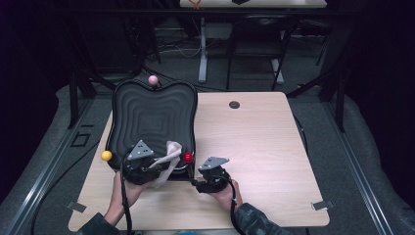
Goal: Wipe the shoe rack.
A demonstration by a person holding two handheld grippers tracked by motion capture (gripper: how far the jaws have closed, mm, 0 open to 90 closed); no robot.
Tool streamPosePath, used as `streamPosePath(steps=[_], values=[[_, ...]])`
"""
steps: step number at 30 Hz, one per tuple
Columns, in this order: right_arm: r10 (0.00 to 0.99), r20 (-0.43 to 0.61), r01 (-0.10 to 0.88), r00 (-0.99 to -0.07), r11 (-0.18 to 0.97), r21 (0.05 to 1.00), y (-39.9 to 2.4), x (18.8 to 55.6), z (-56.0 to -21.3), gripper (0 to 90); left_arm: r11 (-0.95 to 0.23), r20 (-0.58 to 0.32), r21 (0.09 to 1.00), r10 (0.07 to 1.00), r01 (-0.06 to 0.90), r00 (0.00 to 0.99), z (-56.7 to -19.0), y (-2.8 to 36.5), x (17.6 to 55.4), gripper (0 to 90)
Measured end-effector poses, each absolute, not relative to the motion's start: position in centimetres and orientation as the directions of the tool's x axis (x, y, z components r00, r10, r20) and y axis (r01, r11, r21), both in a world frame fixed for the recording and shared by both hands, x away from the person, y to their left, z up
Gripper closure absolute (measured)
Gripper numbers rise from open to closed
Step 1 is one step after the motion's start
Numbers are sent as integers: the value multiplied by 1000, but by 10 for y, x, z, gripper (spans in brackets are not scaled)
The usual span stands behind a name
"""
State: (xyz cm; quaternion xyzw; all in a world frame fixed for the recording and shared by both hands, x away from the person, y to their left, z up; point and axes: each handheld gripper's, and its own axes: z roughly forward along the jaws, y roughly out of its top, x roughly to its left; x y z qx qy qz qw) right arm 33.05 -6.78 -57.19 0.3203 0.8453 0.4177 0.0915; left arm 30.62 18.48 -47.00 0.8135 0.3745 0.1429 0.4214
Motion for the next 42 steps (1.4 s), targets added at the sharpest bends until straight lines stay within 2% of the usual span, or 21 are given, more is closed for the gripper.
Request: streamPosePath(steps=[2,6,13,18,21,27,42], values=[[627,110,469,-771,442,765,-68,328,-566,315,-354,-88,794,737,494,670,-472,188,305,792],[661,90,453,-745,402,795,-73,322,-545,316,-343,-101,791,744,507,660,-476,190,305,765],[653,59,337,-755,309,889,-81,314,-497,446,-307,-110,811,756,497,646,-478,185,305,743],[637,2,282,-771,340,897,-71,320,-478,498,-312,-97,821,749,479,655,-478,176,304,763],[601,31,292,-799,341,893,-65,328,-476,509,-322,-86,822,745,469,662,-478,172,303,776],[582,19,289,-813,376,880,-53,333,-474,604,-337,-78,823,730,457,679,-480,165,302,796],[581,9,273,-814,369,888,-53,332,-478,609,-339,-63,833,726,437,685,-489,145,304,805]])
